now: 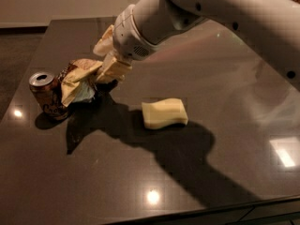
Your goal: Move brown chip bag near orange can
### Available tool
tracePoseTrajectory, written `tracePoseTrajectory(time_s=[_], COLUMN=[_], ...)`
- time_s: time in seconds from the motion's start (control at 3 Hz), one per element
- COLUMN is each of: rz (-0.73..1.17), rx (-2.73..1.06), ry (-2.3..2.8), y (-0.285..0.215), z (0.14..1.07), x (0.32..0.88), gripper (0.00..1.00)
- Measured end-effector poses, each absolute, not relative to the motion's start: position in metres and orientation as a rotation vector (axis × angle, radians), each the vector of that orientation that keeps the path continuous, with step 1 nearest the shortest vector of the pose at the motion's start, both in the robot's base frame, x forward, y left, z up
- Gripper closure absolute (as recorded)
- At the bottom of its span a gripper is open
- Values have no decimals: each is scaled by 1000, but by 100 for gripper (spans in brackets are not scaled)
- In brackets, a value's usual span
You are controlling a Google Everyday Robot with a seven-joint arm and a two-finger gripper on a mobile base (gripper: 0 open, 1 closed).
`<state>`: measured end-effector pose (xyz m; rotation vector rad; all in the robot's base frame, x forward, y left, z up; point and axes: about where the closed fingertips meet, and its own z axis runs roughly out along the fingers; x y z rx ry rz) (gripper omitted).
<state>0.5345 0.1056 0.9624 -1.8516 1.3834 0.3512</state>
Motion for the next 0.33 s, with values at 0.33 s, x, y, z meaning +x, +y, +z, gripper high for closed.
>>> tracePoseTrajectory(time_s=[0.33], rz=[350], rx=[-1854], ry=[1380], y=[107], z=[963], x=[533], gripper=[0])
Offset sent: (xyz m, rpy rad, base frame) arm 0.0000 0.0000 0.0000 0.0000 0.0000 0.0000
